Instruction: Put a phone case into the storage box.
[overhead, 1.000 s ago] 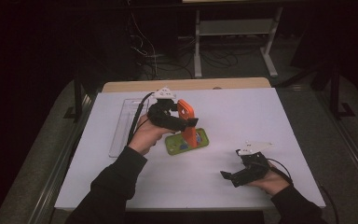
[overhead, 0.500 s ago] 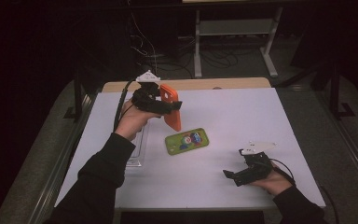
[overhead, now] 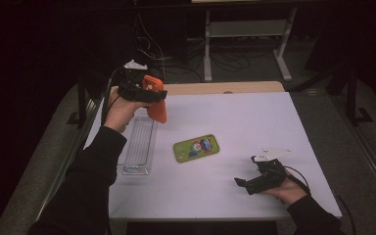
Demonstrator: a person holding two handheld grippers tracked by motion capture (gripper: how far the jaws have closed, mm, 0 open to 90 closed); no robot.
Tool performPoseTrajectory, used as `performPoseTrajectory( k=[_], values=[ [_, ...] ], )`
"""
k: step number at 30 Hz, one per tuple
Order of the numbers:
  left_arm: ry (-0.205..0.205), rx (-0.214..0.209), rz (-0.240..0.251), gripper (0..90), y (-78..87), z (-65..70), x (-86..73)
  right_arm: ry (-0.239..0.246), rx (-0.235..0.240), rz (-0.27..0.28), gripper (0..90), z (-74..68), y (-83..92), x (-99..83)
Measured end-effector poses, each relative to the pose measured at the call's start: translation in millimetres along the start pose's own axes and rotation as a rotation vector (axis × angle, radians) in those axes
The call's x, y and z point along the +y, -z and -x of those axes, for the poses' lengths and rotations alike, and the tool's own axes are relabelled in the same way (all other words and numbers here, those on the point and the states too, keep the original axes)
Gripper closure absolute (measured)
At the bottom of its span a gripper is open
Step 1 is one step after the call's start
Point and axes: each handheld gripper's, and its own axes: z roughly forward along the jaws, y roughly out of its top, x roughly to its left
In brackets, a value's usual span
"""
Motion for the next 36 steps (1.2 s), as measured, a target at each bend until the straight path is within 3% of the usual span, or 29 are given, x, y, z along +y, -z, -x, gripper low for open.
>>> performPoseTrajectory(
  k=[4, 5, 10, 18, 23, 32, 36],
  values=[
    [0.032, 0.064, -0.028, 15.5, -2.6, -11.5, -0.4, 0.007, -0.001, 0.008, 0.0, 1.0, 0.5, 0.2],
    [0.030, 0.113, -0.046, 15.4, -5.5, -14.5, -1.1, 0.007, -0.002, 0.009, 0.0, 1.0, 0.5, 0.2],
    [0.066, 0.175, -0.069, 15.4, -12.3, -24.6, -3.0, 0.009, -0.004, 0.008, 0.0, 0.5, 0.3, 0.3],
    [0.164, 0.297, -0.096, 15.3, -25.7, -44.8, -6.8, 0.002, 0.003, 0.019, 0.0, -0.6, 1.7, 2.2],
    [0.201, 0.335, -0.102, 15.3, -36.4, -52.0, -9.2, 0.015, 0.008, 0.033, 0.0, -0.8, 3.0, 3.4],
    [0.227, 0.411, -0.146, 15.0, -56.5, -57.2, -14.8, 0.007, 0.014, 0.043, 0.0, -2.5, 3.5, 4.7],
    [0.234, 0.418, -0.162, 14.9, -63.7, -58.7, -17.0, 0.017, 0.017, 0.043, 0.0, -3.2, 3.5, 5.1]
  ],
)
